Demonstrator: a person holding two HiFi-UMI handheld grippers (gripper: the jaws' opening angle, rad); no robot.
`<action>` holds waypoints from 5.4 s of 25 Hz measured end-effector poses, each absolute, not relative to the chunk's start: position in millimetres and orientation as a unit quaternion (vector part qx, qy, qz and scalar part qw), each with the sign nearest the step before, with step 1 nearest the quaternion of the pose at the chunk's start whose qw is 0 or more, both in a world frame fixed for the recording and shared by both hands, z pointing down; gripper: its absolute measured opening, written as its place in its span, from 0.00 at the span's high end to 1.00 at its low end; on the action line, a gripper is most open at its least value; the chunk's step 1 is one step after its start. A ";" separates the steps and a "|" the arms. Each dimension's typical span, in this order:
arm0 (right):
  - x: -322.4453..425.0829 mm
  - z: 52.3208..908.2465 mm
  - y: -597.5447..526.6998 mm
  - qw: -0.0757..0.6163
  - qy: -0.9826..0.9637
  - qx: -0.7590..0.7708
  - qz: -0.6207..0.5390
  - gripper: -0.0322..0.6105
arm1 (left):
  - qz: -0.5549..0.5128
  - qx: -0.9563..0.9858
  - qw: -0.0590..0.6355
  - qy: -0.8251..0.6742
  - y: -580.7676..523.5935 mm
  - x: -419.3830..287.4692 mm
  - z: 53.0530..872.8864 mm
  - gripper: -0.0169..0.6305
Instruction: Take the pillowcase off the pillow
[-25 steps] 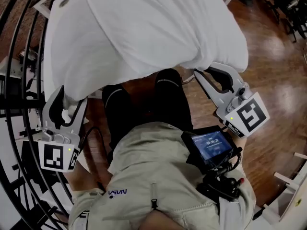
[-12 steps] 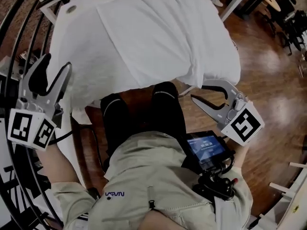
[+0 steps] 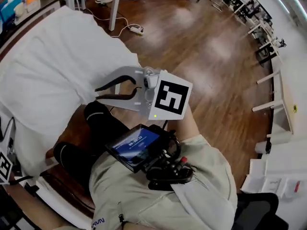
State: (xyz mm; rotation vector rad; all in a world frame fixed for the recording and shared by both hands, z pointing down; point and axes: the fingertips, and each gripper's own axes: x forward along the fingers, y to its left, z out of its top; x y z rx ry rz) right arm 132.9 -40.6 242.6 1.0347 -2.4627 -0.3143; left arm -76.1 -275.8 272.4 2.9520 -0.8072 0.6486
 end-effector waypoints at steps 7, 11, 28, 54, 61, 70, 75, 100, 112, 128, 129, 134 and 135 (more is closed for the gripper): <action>151.7 188.3 -83.3 0.004 -0.881 0.452 -0.139 0.87 | 0.231 0.912 -0.082 -0.330 -211.2 -80.3 296.3 0.88; 186.5 163.1 -101.0 -0.033 -0.841 0.526 -0.121 0.78 | 0.179 0.915 -0.165 -0.323 -163.2 -39.6 296.0 0.92; 235.3 182.1 -174.9 0.099 -0.758 0.639 -0.086 0.95 | 0.062 0.917 -0.161 -0.360 -94.6 -67.9 284.4 0.93; 312.3 228.9 -41.6 -0.010 -0.763 0.647 -0.017 0.56 | 0.017 0.886 -0.113 -0.449 -169.4 -111.8 249.8 0.93; 270.6 302.0 -28.5 0.090 -0.800 0.593 -0.001 0.53 | -0.009 0.888 -0.087 -0.451 -202.3 -101.5 216.3 0.95; 276.5 290.2 -122.3 0.052 -0.716 0.696 -0.024 0.73 | 0.071 0.851 -0.180 -0.488 -242.2 -105.9 178.5 0.92; 280.2 293.3 -116.0 0.030 -0.732 0.680 -0.010 0.70 | 0.138 0.924 -0.213 -0.285 -128.3 -31.3 203.6 0.40; 350.0 290.8 -53.4 0.164 -0.637 0.751 -0.053 0.95 | 0.186 0.869 -0.234 -0.393 -192.9 -71.4 230.1 0.85; 461.8 301.8 -71.6 0.173 -0.496 0.850 -0.037 0.95 | 0.144 0.882 -0.178 -0.413 -205.2 -134.5 234.1 0.88; 364.2 239.3 -68.5 -0.048 -0.739 0.672 0.011 0.68 | 0.133 0.936 -0.149 -0.291 -135.8 -134.5 228.3 0.40; 343.9 229.7 -76.6 -0.051 -0.758 0.650 -0.002 0.68 | 0.119 0.940 -0.152 -0.283 -128.6 -132.5 214.9 0.39; 248.9 220.3 -145.0 -0.014 -0.833 0.552 -0.031 0.58 | 0.083 0.940 -0.188 -0.273 -123.4 -111.9 170.2 0.39; 240.1 221.2 -160.3 -0.002 -0.838 0.545 -0.029 0.56 | 0.083 0.937 -0.187 -0.285 -133.3 -106.4 167.1 0.39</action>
